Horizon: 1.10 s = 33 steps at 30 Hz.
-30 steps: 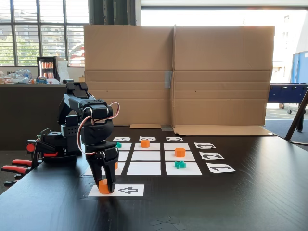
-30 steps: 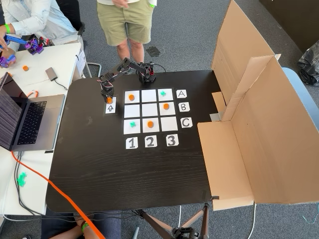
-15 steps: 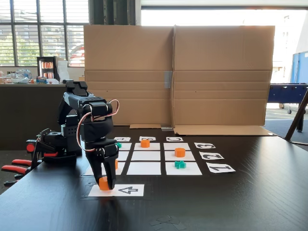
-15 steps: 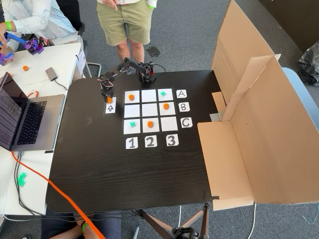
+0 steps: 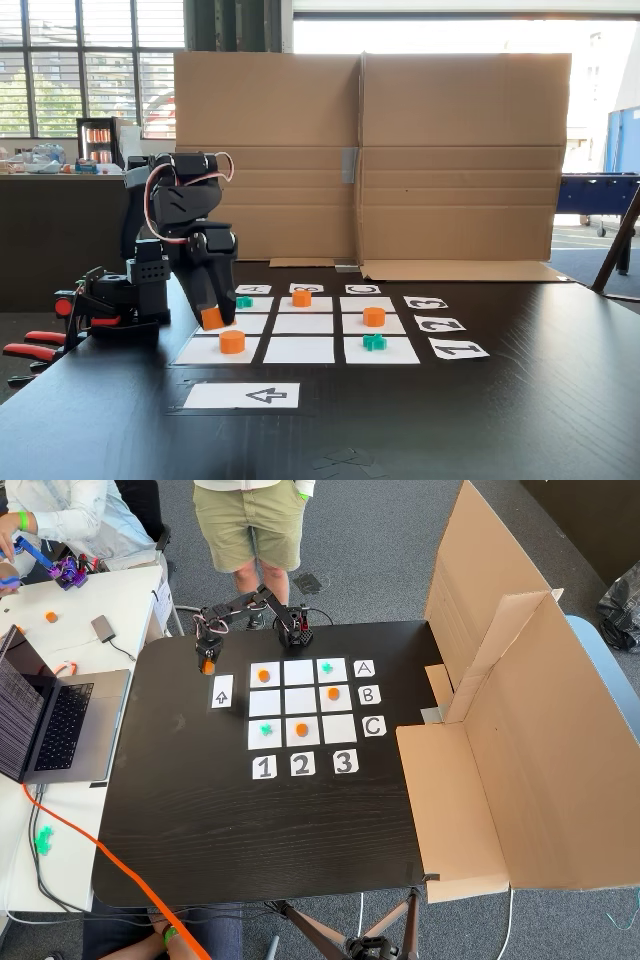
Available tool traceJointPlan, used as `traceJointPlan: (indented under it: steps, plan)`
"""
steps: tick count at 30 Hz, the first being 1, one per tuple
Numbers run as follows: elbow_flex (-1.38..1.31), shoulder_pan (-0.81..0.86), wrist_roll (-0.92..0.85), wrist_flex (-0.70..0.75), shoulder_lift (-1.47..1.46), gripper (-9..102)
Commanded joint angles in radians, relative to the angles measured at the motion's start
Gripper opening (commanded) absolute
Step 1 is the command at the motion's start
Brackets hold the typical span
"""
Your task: Pick up the round, orange token and place it in the grid on square B2.
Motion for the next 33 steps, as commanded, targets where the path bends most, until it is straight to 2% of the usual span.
traceJointPlan:
  steps: [1, 9, 13, 18, 24, 29, 33]
  plan:
    - [-0.014, 0.015, -0.003, 0.018, 0.100, -1]
    - [-0.018, 0.040, 0.002, 0.023, 0.172, -1]
    - [-0.005, -0.006, 0.026, 0.032, 0.236, -1]
    - [0.077, -0.195, 0.043, 0.052, 0.359, -1]
    - [0.233, -0.531, 0.112, 0.052, 0.468, -1]
    - [0.308, -0.758, 0.215, 0.061, 0.436, -1]
    - [0.379, -0.854, 0.270, 0.034, 0.365, -1]
